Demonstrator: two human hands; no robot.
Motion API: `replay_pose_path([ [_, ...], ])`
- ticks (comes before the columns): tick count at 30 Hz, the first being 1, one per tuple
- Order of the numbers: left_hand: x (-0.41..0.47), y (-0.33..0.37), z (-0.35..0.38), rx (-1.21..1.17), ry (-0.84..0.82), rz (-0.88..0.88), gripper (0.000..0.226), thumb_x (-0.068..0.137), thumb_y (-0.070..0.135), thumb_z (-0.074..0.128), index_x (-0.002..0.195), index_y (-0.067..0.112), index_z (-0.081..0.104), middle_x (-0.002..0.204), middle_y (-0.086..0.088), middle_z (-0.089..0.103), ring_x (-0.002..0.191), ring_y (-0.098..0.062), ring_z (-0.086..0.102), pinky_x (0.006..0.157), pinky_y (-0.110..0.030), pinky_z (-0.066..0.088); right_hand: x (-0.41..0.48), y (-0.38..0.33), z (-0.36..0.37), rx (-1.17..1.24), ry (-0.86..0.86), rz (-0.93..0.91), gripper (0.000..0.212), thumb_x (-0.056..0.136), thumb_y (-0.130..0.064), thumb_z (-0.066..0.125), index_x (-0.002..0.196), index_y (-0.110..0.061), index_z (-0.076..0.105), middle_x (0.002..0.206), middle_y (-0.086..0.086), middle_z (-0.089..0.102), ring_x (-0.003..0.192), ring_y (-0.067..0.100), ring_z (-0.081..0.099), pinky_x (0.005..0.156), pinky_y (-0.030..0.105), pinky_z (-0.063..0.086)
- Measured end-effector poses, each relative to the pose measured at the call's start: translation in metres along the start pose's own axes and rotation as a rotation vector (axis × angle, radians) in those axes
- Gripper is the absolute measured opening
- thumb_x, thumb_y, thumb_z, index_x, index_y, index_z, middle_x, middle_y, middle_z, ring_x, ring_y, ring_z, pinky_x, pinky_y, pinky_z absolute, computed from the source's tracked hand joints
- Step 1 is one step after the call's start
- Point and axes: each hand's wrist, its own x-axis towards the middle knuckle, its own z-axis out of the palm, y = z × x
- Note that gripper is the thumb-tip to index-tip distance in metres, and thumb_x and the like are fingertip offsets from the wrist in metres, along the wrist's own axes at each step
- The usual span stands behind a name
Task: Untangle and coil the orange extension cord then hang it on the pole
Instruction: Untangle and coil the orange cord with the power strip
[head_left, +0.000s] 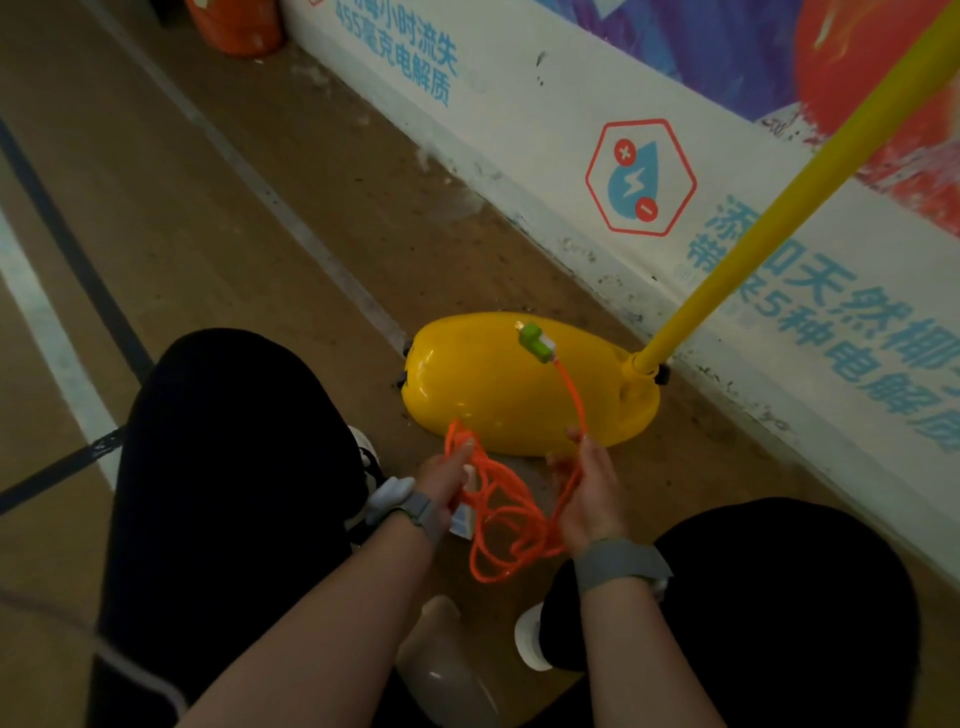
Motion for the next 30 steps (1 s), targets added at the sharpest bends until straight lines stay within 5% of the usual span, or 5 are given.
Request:
replay_pose_path([
  [5,-0.023,0.022,0.012,-0.094,-0.228,0.106,0.014,0.095,0.011,0.054,0.106,0.008,0.062,0.081,-0.011,0.070,0.071,-0.022,0.068,0.059,-0.033,0.057,0.013,0.023,-0.011,-0.381,0.037,0.099,0.021,0.095,-0.008,0.049,0.113,-0.004,0.058,0.100,0.017,0.062,0.091,0.027,0.059,0.081,0.040,0.050],
  [10,-0.028,0.027,0.020,-0.189,-0.306,0.106,0.042,0.098,0.020,0.046,0.057,0.014,0.050,0.038,0.004,0.048,0.038,-0.008,0.053,0.051,-0.026,0.053,-0.004,0.018,-0.003,-0.728,-0.095,0.140,0.041,0.101,-0.035,0.035,0.115,-0.008,0.063,0.108,0.012,0.061,0.105,0.028,0.057,0.079,0.030,0.044],
  [15,-0.017,0.036,0.012,-0.407,-0.284,0.145,0.016,0.095,0.021,0.051,0.096,0.008,0.060,0.086,-0.009,0.060,0.064,-0.013,0.059,0.060,-0.030,0.054,-0.005,0.022,-0.006,-0.955,-0.316,0.022,0.020,0.089,-0.022,0.064,0.098,-0.004,0.063,0.081,0.004,0.061,0.075,0.019,0.058,0.073,0.027,0.054],
  [20,-0.003,0.024,0.011,-0.058,-0.118,0.266,0.062,0.093,0.010,0.056,0.147,0.006,0.026,0.140,-0.020,0.046,0.124,-0.036,0.048,0.093,-0.048,0.047,0.000,0.035,-0.008,-0.954,-0.252,0.038,0.015,0.090,-0.007,0.059,0.077,-0.005,0.067,0.062,-0.001,0.054,0.055,0.009,0.049,0.049,0.014,0.043],
  [30,-0.016,0.014,0.010,1.115,0.205,0.669,0.022,0.092,0.029,0.057,0.087,0.009,0.065,0.076,-0.009,0.060,0.077,-0.031,0.058,0.071,-0.036,0.041,0.011,0.045,-0.012,-0.635,-0.075,0.187,0.024,0.089,-0.006,0.058,0.067,-0.015,0.063,0.069,0.006,0.062,0.067,0.021,0.055,0.070,0.032,0.046],
])
